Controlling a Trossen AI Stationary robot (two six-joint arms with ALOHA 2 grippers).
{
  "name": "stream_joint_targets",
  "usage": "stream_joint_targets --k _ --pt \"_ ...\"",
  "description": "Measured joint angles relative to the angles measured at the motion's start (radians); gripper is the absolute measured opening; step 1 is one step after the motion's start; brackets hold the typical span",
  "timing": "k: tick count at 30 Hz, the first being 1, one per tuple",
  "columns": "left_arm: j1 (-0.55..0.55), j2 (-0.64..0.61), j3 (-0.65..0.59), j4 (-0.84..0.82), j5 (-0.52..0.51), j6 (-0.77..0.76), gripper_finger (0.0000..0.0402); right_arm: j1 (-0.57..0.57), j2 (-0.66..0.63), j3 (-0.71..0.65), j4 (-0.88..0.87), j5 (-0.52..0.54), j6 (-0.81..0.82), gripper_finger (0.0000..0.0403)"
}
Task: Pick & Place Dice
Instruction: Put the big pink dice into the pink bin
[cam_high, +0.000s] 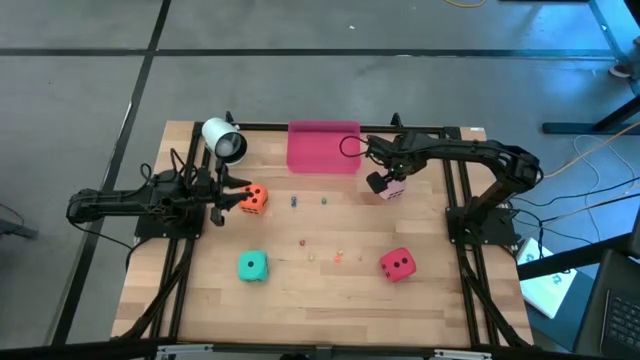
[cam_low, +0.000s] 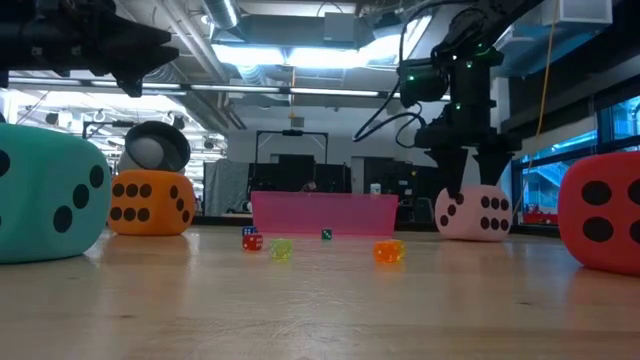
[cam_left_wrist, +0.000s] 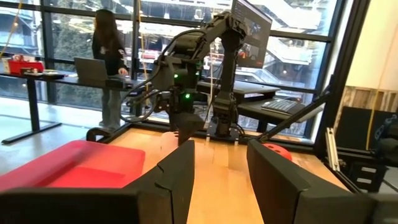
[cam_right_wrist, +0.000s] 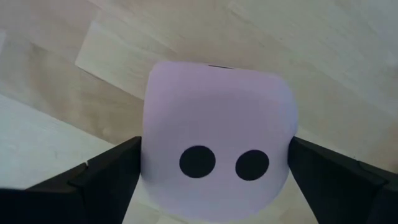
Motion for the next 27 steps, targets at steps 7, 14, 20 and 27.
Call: stream_joint_targets --k 7,14,20,27 --pt "0.000 0.000 0.000 0.000 0.012 0.001 0.0143 0.000 0.003 -0.003 0.005 -0.015 0.011 0.0386" --pt "0.000 0.000 0.000 -0.001 0.012 0.002 0.0143 0.000 0.005 -0.006 0.010 -0.022 0.011 0.0386" --pt "0.000 0.000 0.000 -0.001 0.012 0.002 0.0143 0.000 0.005 -0.006 0.010 -0.023 0.011 0.0362" --pt "0.000 0.000 0.000 -0.001 0.012 0.001 0.0143 0.000 0.005 -0.006 0.008 -0.024 0.011 0.0331"
